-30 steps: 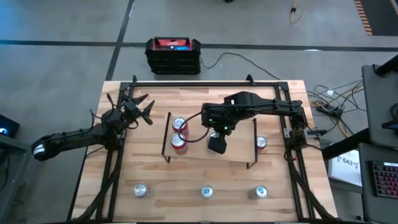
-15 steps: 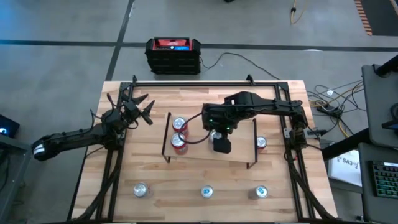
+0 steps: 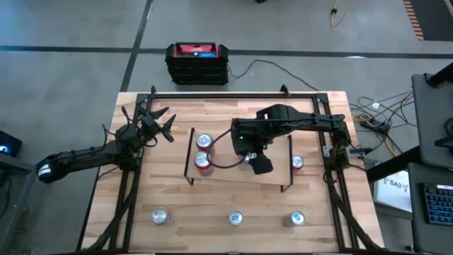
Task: Place canned beverage on shelf
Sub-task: Put the top silver soda can on the shelf
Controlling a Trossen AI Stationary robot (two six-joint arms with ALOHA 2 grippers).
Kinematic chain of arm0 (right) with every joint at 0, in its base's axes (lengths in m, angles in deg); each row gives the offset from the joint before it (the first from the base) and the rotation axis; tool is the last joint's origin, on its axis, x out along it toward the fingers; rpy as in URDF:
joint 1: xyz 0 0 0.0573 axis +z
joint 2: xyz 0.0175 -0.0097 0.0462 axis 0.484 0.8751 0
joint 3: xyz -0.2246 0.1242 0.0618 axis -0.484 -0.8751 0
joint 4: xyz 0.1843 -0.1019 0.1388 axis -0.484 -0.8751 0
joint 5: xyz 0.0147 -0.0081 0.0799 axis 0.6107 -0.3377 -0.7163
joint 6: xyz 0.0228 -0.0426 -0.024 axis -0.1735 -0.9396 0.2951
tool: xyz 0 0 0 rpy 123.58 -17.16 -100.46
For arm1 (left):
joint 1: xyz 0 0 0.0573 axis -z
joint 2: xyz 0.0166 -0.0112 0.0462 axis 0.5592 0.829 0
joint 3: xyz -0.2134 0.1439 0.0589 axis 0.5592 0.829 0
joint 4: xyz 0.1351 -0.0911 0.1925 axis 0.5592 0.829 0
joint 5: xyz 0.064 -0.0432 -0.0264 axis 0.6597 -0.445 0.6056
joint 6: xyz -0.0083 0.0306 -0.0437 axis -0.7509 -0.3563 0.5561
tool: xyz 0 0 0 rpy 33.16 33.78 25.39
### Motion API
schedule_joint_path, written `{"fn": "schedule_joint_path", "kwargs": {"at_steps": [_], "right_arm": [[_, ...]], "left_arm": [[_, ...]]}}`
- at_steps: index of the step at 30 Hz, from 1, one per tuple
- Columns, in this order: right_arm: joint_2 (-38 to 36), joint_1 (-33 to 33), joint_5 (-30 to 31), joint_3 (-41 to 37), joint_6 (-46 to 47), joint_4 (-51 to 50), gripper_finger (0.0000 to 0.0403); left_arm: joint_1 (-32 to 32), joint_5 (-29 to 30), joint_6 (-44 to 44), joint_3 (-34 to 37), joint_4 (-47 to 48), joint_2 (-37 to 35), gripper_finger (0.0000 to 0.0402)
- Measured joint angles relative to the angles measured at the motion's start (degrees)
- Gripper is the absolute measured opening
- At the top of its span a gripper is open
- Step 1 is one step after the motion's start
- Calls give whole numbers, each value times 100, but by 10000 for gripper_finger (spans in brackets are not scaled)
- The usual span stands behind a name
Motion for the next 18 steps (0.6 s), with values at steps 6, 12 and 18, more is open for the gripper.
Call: {"fn": "schedule_joint_path", "kwargs": {"at_steps": [6,12,18], "right_arm": [[-4,45,4,2,-1239,-2,280],[-7,45,-46,20,-1890,-20,280],[0,35,-482,39,-2243,-20,280]], "left_arm": [[-2,0,0,0,0,-1,195],[0,0,0,0,2,-1,195],[-2,0,0,0,1,0,195]]}}
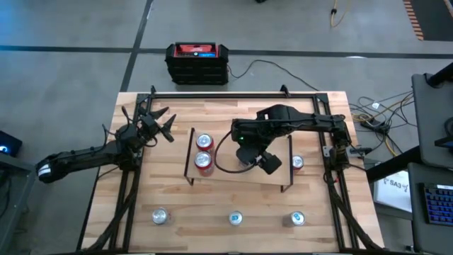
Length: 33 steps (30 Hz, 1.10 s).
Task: Place canned beverage on shelf
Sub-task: Put the top silver soda can on the shelf
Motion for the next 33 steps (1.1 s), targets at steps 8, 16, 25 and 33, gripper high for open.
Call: {"fn": "schedule_joint_path", "kwargs": {"at_steps": [8,16,25,33], "right_arm": [[-8,4,-332,0,-252,-2,277],[-35,8,-377,0,-1281,-11,276],[-44,6,-255,0,-1870,0,276],[-45,4,-235,0,-1282,17,276]], "left_arm": [[1,0,0,0,0,-2,195],[2,1,0,0,1,-2,195],[2,0,0,0,-1,-2,195],[0,2,0,0,-1,0,195]]}}
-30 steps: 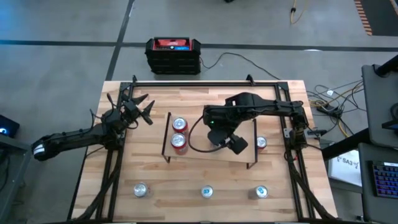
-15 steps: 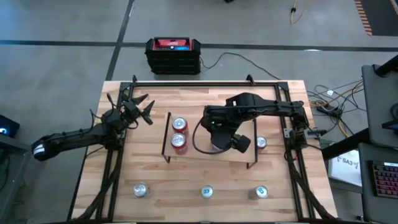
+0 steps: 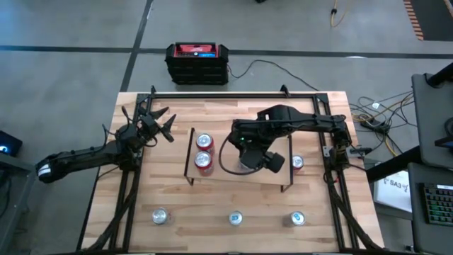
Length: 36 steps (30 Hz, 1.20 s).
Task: Place canned beverage on shelf
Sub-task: Put the top silver soda can on the shelf
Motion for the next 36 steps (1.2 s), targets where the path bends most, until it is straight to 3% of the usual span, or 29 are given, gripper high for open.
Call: {"fn": "schedule_joint_path", "kwargs": {"at_steps": [5,11,25,30,36], "right_arm": [[0,-15,91,0,818,-3,276],[0,-13,145,0,1141,-2,282],[0,-15,159,0,1357,122,364],[-11,-10,859,10,1480,168,366],[-16,3,897,100,1923,194,366]], "left_arm": [[0,0,0,0,0,-2,195],[2,-1,0,0,2,0,195],[2,-2,0,0,2,-2,195],[0,0,0,0,1,-1,195],[0,-2,0,0,2,0,195]]}}
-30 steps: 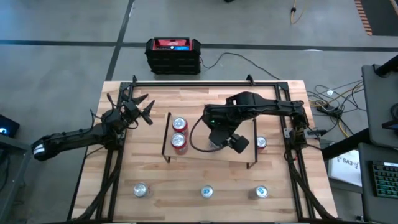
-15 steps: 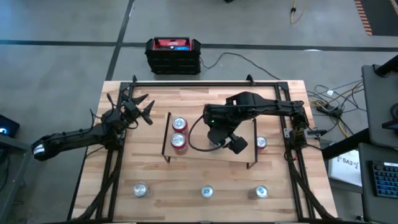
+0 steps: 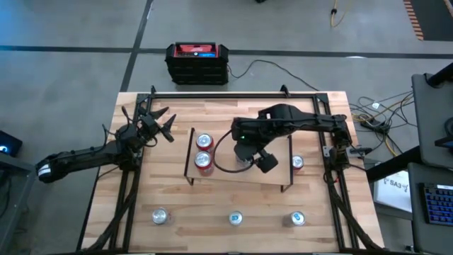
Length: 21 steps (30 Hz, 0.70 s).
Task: Place canned beverage on shelf
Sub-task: Put the top silver soda can on the shelf
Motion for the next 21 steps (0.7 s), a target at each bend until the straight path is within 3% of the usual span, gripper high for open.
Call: {"fn": "schedule_joint_path", "kwargs": {"at_steps": [12,21], "right_arm": [[0,-1,114,12,2427,5,366],[20,-3,452,12,3363,10,366]], "left_arm": [[2,0,0,0,0,-2,195],[1,1,0,0,0,-1,195]]}}
